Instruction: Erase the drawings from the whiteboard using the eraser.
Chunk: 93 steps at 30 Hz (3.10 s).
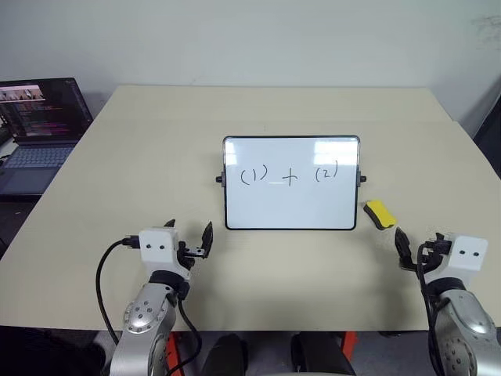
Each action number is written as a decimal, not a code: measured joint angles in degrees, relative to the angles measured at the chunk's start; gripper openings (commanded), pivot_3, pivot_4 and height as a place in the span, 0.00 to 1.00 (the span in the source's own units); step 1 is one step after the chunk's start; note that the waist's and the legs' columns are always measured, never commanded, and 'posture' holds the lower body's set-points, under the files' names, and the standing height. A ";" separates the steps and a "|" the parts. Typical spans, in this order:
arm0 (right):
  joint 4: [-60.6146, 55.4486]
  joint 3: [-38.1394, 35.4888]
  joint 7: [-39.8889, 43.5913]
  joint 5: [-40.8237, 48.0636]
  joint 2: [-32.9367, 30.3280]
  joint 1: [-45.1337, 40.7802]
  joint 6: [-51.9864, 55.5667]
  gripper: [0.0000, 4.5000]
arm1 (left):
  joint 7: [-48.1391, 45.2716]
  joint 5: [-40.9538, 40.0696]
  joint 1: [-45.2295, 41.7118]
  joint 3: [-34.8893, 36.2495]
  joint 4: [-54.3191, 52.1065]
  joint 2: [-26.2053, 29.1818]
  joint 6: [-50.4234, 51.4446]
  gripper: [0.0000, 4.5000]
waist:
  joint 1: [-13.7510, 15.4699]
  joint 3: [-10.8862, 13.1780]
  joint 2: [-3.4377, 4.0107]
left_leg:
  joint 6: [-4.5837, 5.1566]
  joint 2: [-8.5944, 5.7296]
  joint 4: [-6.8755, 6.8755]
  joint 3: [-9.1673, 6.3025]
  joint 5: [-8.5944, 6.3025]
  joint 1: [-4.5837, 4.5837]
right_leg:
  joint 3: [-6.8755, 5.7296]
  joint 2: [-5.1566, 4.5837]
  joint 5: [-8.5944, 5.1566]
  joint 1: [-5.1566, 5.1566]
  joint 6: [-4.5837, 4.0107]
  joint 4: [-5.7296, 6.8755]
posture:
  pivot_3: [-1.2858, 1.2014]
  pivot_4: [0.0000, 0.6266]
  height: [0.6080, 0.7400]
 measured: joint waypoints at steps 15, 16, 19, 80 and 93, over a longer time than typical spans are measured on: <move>2.10 1.06 0.04 -0.16 0.33 -2.91 0.56 1.00 | -1.04 -0.18 0.03 1.78 -0.03 1.16 -1.07 1.00 | -0.02 0.00 0.00 | 0.00 0.00 0.00 0.00 0.00 0.02 | 0.00 0.01 0.00 0.01 0.00 0.00 | 0.52 0.24 1.00; 2.97 1.30 0.05 -0.47 0.42 -3.54 0.39 1.00 | -0.96 -0.30 -0.05 2.36 0.12 1.19 -1.44 1.00 | -0.01 -0.01 0.00 | 0.00 0.00 0.01 0.01 0.00 0.02 | 0.00 0.01 0.00 0.01 0.00 0.00 | 0.52 0.24 1.00; 3.48 1.44 0.48 -0.49 0.50 -4.06 0.26 1.00 | -0.82 -1.49 -0.31 3.44 0.43 0.52 -1.56 1.00 | 0.00 0.00 -0.01 | 0.00 -0.01 0.01 0.01 0.00 0.00 | 0.00 0.00 0.00 0.01 0.00 -0.02 | 0.52 0.24 1.00; 18.66 5.48 21.13 10.96 -19.57 -26.21 17.65 1.00 | -53.34 -33.63 -29.53 7.65 16.21 40.74 22.77 1.00 | -0.18 0.23 0.08 | 0.02 0.01 -0.03 -0.02 -0.01 -0.06 | -0.04 0.01 -0.03 -0.08 -0.07 -0.04 | 0.52 0.24 1.00; 23.90 8.20 21.00 5.57 -19.52 -28.80 14.98 1.00 | -54.01 -32.04 -30.11 7.52 16.43 40.35 21.10 1.00 | -0.20 0.24 0.09 | 0.02 0.01 -0.02 -0.02 -0.01 -0.06 | -0.03 0.01 -0.03 -0.08 -0.07 -0.02 | 0.52 0.24 1.00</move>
